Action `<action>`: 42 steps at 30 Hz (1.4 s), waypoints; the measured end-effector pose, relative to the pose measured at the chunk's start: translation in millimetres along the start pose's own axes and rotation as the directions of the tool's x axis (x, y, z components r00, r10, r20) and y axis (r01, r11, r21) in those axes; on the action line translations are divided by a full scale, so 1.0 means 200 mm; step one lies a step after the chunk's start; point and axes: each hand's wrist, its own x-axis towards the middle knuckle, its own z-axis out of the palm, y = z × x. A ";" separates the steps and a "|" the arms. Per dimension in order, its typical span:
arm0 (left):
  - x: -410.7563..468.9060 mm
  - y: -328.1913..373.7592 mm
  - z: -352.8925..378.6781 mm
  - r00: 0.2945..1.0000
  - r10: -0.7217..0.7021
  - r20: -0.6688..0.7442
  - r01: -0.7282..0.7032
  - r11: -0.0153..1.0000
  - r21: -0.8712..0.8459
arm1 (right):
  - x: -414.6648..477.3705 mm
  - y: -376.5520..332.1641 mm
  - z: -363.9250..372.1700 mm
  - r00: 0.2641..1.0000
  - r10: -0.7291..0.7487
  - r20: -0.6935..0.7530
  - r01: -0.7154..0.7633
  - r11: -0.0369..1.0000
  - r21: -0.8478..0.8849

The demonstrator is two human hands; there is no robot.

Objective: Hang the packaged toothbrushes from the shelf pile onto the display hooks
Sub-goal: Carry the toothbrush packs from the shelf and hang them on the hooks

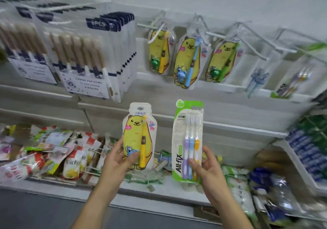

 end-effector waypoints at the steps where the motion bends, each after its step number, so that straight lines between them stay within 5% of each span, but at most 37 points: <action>1: 0.02 0.02 0.02 1.000 0.006 0.014 -0.006 1.000 -0.004 | -0.01 -0.03 -0.02 0.999 -0.023 -0.022 0.023 1.000 0.012; 15: 0.20 0.29 0.31 0.982 0.175 0.075 -0.174 0.984 -0.026 | -0.11 -0.41 -0.40 0.952 -0.248 -0.181 0.261 0.964 0.057; 42: 0.14 0.51 0.29 0.967 0.254 -0.001 -0.254 0.967 -0.016 | -0.13 -0.58 -0.52 0.931 -0.307 -0.198 0.326 0.942 0.077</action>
